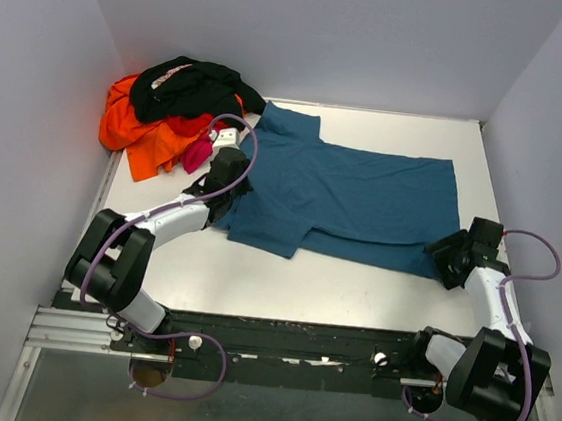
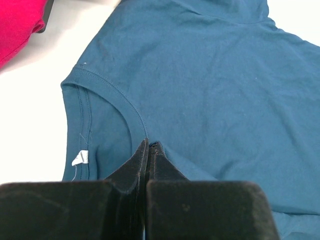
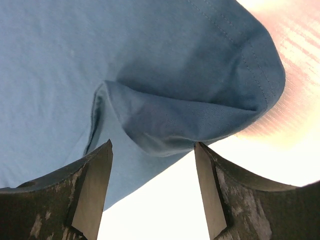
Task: Fold and stack the t-shirts
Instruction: Flatten out the tshirt
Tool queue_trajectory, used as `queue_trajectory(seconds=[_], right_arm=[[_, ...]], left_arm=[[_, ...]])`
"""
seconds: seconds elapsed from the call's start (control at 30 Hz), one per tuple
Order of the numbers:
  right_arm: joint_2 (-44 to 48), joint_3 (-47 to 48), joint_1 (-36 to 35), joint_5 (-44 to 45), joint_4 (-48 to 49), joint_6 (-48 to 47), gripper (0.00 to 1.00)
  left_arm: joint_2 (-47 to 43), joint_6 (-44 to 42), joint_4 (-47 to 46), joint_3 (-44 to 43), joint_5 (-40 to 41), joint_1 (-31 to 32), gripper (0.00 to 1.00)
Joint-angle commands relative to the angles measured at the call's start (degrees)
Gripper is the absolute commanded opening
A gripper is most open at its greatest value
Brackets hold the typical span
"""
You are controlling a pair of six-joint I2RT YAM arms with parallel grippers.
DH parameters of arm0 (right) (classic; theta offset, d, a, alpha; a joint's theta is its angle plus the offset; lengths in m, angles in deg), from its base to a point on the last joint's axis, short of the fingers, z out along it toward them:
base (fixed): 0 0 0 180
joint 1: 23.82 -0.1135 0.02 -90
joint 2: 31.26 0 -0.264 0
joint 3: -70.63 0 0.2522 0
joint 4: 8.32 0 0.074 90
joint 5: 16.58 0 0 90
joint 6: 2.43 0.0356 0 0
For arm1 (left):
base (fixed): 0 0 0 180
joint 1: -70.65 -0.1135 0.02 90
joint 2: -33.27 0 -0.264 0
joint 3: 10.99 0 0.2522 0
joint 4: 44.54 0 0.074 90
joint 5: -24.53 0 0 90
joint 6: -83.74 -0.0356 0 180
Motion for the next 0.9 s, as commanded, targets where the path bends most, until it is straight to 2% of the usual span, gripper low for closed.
queue_trajectory(seconds=[0.0, 0.17, 0.3, 0.57, 0.87], right_arm=[[-2.53, -0.92, -0.09, -0.2, 1.14, 1.99, 0.75], [-5.87, 1.01, 0.26, 3.85, 2.46, 1.73, 0.76], [-7.63, 5.04, 0.61, 5.16, 2.12, 1.55, 0.7], [-10.0, 11.55, 4.3, 6.31, 1.23, 3.4, 0.71], [-5.44, 12.79, 5.8, 9.55, -0.26, 4.37, 0.71]], left_arm=[[0.03, -0.81, -2.17, 0.48, -1.55, -0.47, 0.0], [-0.14, -0.81, -2.61, 0.74, -1.81, -0.38, 0.0], [-0.4, -1.07, -2.44, 0.74, -1.37, -0.38, 0.0], [-0.14, -1.42, -2.52, 0.74, -1.02, -0.38, 0.0], [0.21, -1.6, -2.35, 0.66, -1.02, -0.47, 0.0]])
